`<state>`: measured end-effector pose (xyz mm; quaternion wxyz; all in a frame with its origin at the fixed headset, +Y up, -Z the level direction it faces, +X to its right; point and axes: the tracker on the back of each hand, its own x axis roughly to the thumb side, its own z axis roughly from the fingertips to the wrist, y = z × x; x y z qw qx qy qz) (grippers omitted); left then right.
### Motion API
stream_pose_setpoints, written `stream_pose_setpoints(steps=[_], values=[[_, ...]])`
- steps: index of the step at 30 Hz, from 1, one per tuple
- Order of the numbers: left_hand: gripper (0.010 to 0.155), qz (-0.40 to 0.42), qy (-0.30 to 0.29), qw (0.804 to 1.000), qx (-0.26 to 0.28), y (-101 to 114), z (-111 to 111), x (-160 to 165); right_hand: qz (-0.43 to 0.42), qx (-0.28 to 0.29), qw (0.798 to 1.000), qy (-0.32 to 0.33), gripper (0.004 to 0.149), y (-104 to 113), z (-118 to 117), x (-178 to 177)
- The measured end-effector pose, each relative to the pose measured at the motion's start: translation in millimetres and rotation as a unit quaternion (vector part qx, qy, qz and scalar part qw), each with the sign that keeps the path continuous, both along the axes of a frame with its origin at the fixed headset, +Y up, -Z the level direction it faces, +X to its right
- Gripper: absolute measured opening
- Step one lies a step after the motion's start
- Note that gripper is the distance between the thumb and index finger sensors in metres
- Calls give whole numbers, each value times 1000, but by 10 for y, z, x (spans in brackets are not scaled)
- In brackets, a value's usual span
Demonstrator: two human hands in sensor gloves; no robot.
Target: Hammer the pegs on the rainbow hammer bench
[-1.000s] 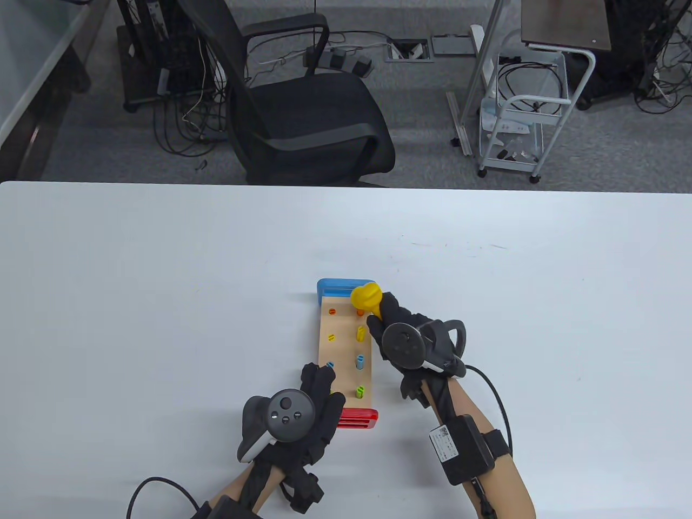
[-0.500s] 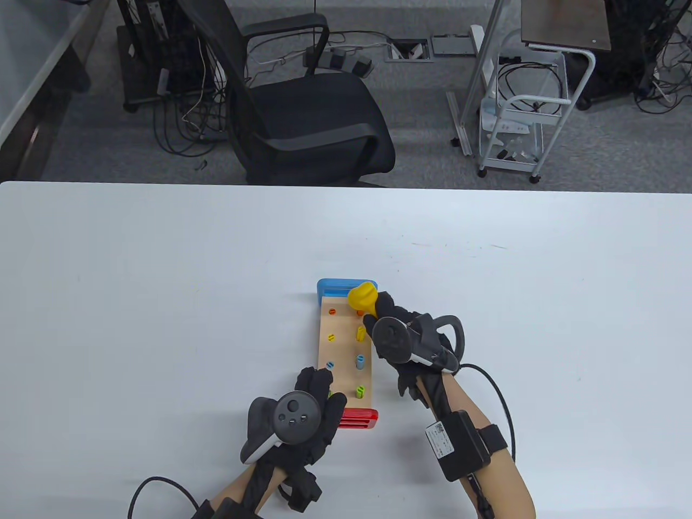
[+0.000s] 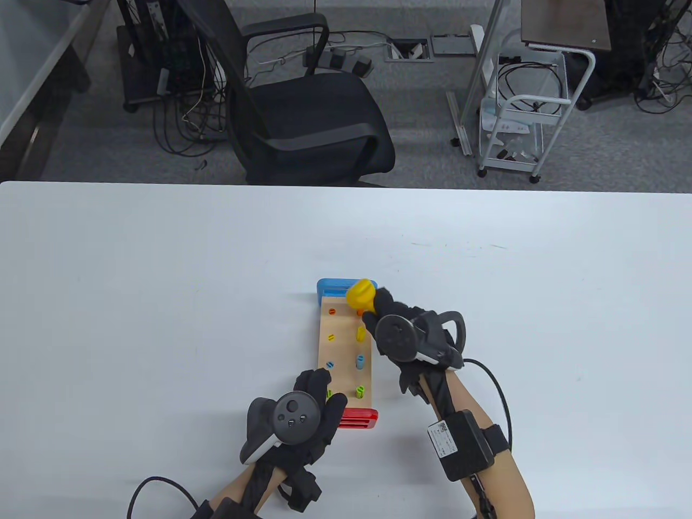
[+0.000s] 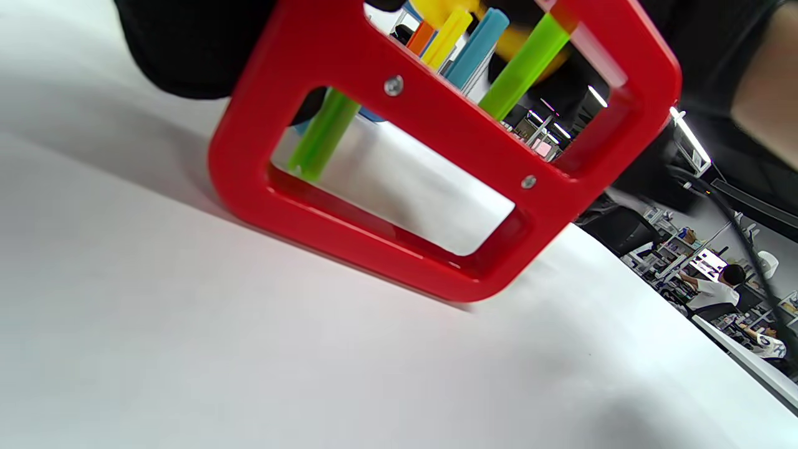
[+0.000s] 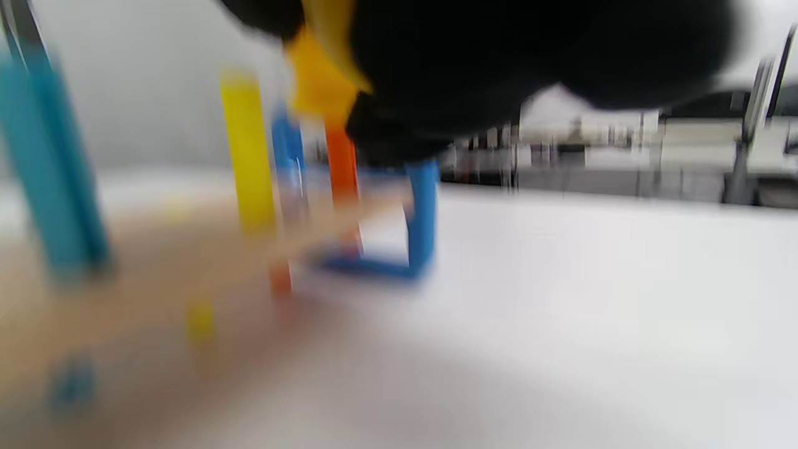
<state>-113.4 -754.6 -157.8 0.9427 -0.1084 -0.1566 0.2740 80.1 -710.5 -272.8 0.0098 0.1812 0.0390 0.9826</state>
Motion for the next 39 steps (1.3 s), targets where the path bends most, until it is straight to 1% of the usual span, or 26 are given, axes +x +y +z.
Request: stream_pose_setpoints(steps=[1,2,3,6,8,10,12,13,14,15,16,17,19,20,24,26,27,28,29,30,31,32,33,36,37,39], values=[[86,0,0,1000,0,-2,-1,1,-74,70,994,30,64,26,-16,-16],[86,1,0,1000,0,-3,-2,-1,-84,66,994,35,64,32,-47,-41],[86,2,0,1000,0,-3,-1,-1,-47,11,999,22,64,43,-51,-48],[86,1,0,1000,0,-2,-1,0,-28,37,999,25,64,193,-42,-59],[86,1,-1,1000,0,-2,-1,1,-112,133,984,25,64,352,13,8],[86,0,-1,1000,0,-2,-1,2,-180,154,971,21,64,385,31,70],[86,0,0,1000,1,-3,1,1,-173,120,977,15,64,246,-2,73],[86,0,0,1000,1,-3,1,1,-133,79,988,21,64,133,-42,43],[86,0,0,1000,1,-3,1,2,-35,-17,999,21,64,-55,-104,-14],[86,0,0,1000,0,-3,0,3,16,-31,999,-11,65,-65,-61,20],[86,0,-1,1000,-1,-2,-1,2,-41,32,998,20,64,-67,-55,20],[86,1,-1,1000,-2,-3,-1,2,-74,59,995,29,64,-55,-70,3],[86,1,-1,1000,-2,-4,0,2,-42,-9,999,10,64,-21,-81,-4],[86,2,-1,1000,-2,-4,0,2,-47,-1,999,16,64,18,-82,-4],[86,2,-1,1000,-2,-6,-1,3,-139,120,983,24,64,208,-13,52],[86,2,-2,1000,-3,-5,-2,4,-132,96,986,25,64,125,-27,30],[86,2,-1,1000,-3,-6,-1,5,-78,45,996,26,63,25,-71,-14],[86,2,-2,1000,-2,-5,-1,6,24,-52,998,15,64,-118,-130,-52],[86,2,-2,1000,-3,-5,-2,5,50,-50,997,-14,64,-61,-56,-3],[86,2,-2,1000,-4,-4,-3,5,-27,22,999,23,64,-61,-84,-13],[87,3,-2,1000,-4,-5,-3,5,-56,40,997,29,63,-55,-103,-30],[87,3,-1,1000,-4,-7,-2,4,-36,-4,999,15,64,-66,-115,-40],[87,3,-1,1000,-3,-5,-1,4,-27,-18,999,11,64,-53,-112,-36],[87,3,-1,1000,-3,-5,-1,4,-43,25,999,23,64,67,-84,-13],[87,4,-1,1000,-4,-5,-1,4,-90,80,992,25,64,118,-50,20],[87,4,-2,1000,-4,-4,-2,4,-143,106,984,22,64,122,-33,65]])
